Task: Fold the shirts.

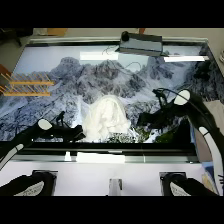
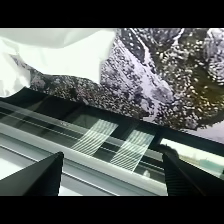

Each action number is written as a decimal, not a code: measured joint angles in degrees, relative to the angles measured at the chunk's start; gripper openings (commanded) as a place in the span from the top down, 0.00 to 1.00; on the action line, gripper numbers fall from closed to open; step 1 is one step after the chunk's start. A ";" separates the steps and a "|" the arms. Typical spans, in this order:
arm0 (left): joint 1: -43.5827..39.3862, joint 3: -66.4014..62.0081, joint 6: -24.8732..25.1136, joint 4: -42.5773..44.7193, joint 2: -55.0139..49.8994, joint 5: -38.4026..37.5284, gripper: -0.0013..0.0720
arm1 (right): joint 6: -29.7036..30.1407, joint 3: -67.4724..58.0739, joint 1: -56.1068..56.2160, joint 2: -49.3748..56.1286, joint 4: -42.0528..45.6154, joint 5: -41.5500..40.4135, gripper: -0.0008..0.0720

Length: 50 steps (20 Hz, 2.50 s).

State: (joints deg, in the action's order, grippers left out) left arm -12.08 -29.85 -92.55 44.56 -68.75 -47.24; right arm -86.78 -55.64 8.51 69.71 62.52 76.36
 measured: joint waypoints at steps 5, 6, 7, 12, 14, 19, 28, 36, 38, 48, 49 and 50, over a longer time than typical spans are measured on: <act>-0.28 -0.48 0.35 0.33 0.50 0.79 0.94 | -0.76 1.27 7.23 5.40 2.03 -9.97 0.04; -0.22 -0.59 0.39 0.24 1.03 0.79 0.94 | -0.79 1.36 7.89 6.75 1.77 -11.87 0.04; -0.28 -0.68 0.42 -0.07 1.53 0.72 0.94 | -0.79 1.40 8.39 8.02 1.05 -13.60 0.05; -0.37 -0.81 0.42 -0.48 3.30 0.24 0.94 | -0.59 1.51 9.35 12.85 -1.90 -20.87 0.07; -0.42 -0.81 0.42 -0.57 3.80 -0.13 0.94 | -0.57 1.49 9.46 14.01 -3.52 -23.54 0.09; -0.44 -0.81 0.39 -0.66 4.94 -1.09 0.94 | -0.55 1.53 9.57 15.72 -8.59 -30.36 0.49; 3.13 -6.54 3.96 -0.98 9.92 -1.57 0.94 | 1.46 -3.48 9.40 10.25 -5.64 -26.64 0.95; 23.87 -43.12 7.76 -1.14 22.40 -2.40 0.94 | -2.71 -25.00 1.92 -14.36 16.37 -23.10 0.95; 26.10 -51.43 8.85 -1.33 24.65 -1.70 0.94 | -2.95 -27.52 0.94 -19.74 17.57 -22.38 0.95; 28.59 -61.72 10.91 -0.74 30.45 0.72 0.94 | -4.04 -30.12 -0.24 -30.23 20.76 -11.04 0.95; 28.61 -61.83 10.91 -0.07 30.77 0.63 0.94 | -4.22 -30.16 -0.22 -30.60 21.55 -10.80 0.95; 28.63 -61.90 10.80 0.90 30.75 -0.17 0.94 | -4.74 -30.16 -0.22 -30.58 22.75 -10.38 0.95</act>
State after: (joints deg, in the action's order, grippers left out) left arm 16.56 -91.74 -81.76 45.45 -38.00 -47.42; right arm -91.53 -85.80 8.29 39.13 85.27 65.98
